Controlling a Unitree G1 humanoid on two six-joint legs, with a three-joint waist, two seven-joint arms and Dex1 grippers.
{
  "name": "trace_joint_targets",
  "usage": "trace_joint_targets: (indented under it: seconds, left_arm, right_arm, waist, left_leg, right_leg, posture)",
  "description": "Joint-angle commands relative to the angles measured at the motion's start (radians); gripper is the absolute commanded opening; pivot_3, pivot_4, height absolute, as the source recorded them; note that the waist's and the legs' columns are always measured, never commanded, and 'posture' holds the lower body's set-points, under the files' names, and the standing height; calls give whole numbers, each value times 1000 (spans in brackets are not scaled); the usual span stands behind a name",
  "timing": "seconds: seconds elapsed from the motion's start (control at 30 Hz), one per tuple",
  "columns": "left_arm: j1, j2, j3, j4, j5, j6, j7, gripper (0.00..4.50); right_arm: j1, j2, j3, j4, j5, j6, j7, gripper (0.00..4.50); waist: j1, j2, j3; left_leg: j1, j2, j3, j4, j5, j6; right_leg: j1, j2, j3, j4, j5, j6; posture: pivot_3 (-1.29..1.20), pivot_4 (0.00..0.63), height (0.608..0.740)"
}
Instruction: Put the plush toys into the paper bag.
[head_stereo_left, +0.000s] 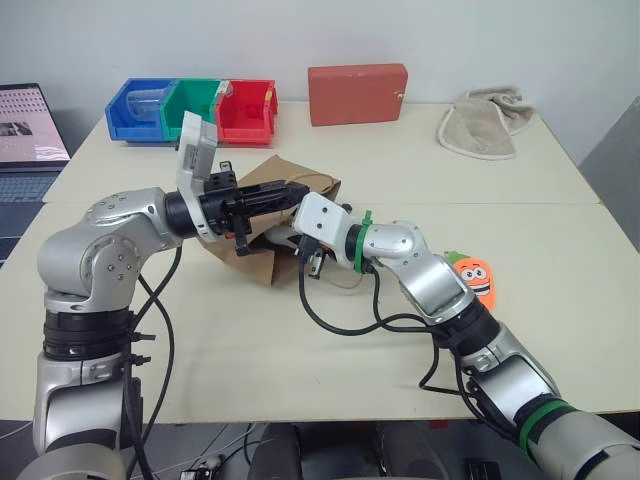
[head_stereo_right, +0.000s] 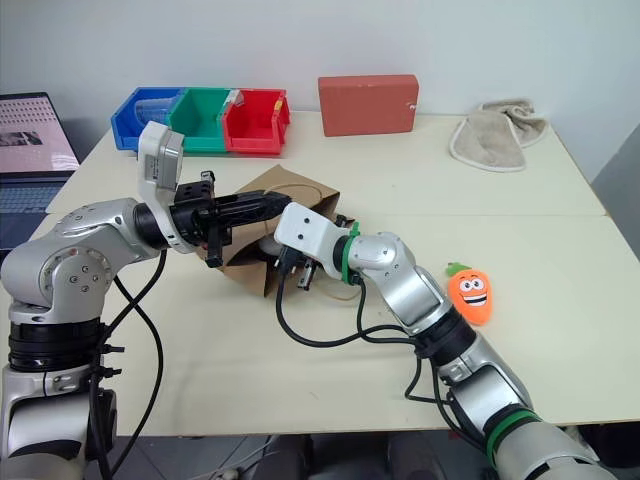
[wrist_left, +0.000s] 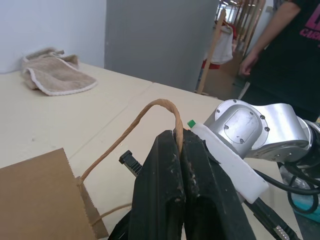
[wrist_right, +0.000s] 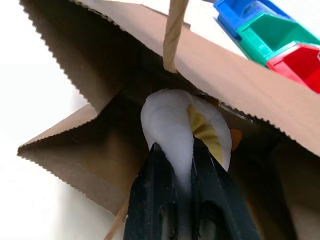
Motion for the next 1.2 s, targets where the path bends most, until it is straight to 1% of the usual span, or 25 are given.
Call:
trace_joint_targets:
  seconds: [0.03,0.1,0.13,0.2,0.3,0.33,0.47,0.63,0.7,0.77,0.8,0.83,0.97,1.03,1.07,1.1,1.2]
  left_arm:
    - [-13,-21,0,-31,-29,-2,-4,0]
    - [-16,-24,2,-30,-32,1,-1,0]
    - [-17,-25,4,-29,-31,2,-1,0]
    - [-18,-27,6,-27,-30,3,-1,0]
    - [-19,-29,9,-23,-28,2,0,0]
    - [-22,-32,12,-18,-29,2,3,0]
    - [-33,-40,22,-2,-28,-1,14,0]
    - [-29,-45,25,-1,-23,-6,21,0]
    - [-26,-47,25,-2,-21,-8,23,0]
    - [-23,-50,22,3,-17,-14,23,0]
    - [-23,-51,21,5,-16,-16,22,0]
    - [-22,-51,20,5,-16,-17,23,0]
    - [-18,-53,18,5,-12,-22,25,0]
    - [-13,-50,14,6,-4,-29,22,0]
    - [-11,-49,14,5,-4,-30,22,0]
    - [-10,-49,14,5,-5,-30,21,0]
    - [-5,-47,14,2,-9,-31,22,0]
  right_arm:
    - [-29,32,-9,11,-8,-42,-24,1212]
    - [-25,31,-12,9,-9,-47,-23,1892]
    - [-22,30,-11,5,-8,-47,-20,2330]
    - [-20,29,-12,1,-7,-48,-16,3010]
    - [-15,31,-14,-15,-4,-41,-16,4168]
    - [-13,30,-15,-23,-3,-37,-14,4471]
    - [1,7,-37,-91,28,-4,17,4471]
    - [64,-116,-94,-300,132,103,140,4471]
    - [85,-161,-112,-364,166,138,168,4471]
    - [136,-281,-174,-479,237,180,247,4471]
    - [153,-324,-197,-515,261,191,271,4471]
    - [162,-350,-208,-537,279,198,280,4471]
    - [252,-532,-331,-598,331,237,322,4471]
    - [313,-617,-380,-602,326,236,324,4471]
    - [382,-692,-400,-585,287,201,329,4471]
    - [431,-742,-411,-573,262,173,330,4471]
    - [548,-838,-439,-533,212,113,306,4471]
  waist:
    - [1,0,0]
    - [1,0,0]
    - [1,0,0]
    - [0,0,0]
    - [-1,0,0]
    - [-1,0,0]
    - [0,0,0]
    - [3,0,0]
    - [3,0,0]
    - [4,0,0]
    - [7,0,0]
    - [8,0,0]
    - [9,0,0]
    - [12,0,0]
    - [15,0,0]
    - [20,0,0]
    - [23,0,0]
  left_leg:
    - [0,0,0,0,0,0]
    - [0,0,0,0,0,0]
    - [0,0,0,0,0,0]
    - [0,0,0,0,0,0]
    - [0,0,0,0,0,0]
    - [0,0,0,0,0,0]
    - [0,0,0,0,0,0]
    - [-1,0,0,0,0,0]
    - [-1,0,0,0,0,0]
    - [-1,0,0,0,0,0]
    - [-1,0,0,0,0,0]
    - [-1,0,0,0,0,0]
    - [-1,0,0,0,0,0]
    - [-1,0,0,0,0,0]
    - [-1,0,1,0,0,0]
    - [-1,0,1,0,0,0]
    - [-1,0,2,-1,0,0]
  right_leg:
    - [0,0,0,0,0,0]
    - [0,0,0,0,0,0]
    - [0,0,0,0,0,0]
    - [0,0,0,0,0,0]
    - [0,0,0,0,0,0]
    - [0,0,0,0,0,0]
    - [0,0,0,0,0,0]
    - [0,0,0,0,0,0]
    - [0,0,0,0,0,0]
    - [0,0,0,0,0,0]
    - [0,0,0,0,0,0]
    - [0,0,0,-1,0,0]
    - [0,0,0,-2,0,0]
    - [0,0,0,-2,0,0]
    - [1,0,0,-3,0,0]
    - [1,0,0,-4,0,0]
    - [2,0,1,-8,0,0]
  posture:
    - [0,150,740]
    - [0,150,740]
    - [0,150,740]
    - [0,150,740]
    - [0,150,740]
    - [0,150,740]
    - [0,150,740]
    - [0,150,740]
    - [0,150,740]
    - [0,150,740]
    - [0,150,740]
    - [0,150,740]
    - [0,150,740]
    - [0,150,740]
    - [0,150,740]
    - [0,150,740]
    - [0,150,740]
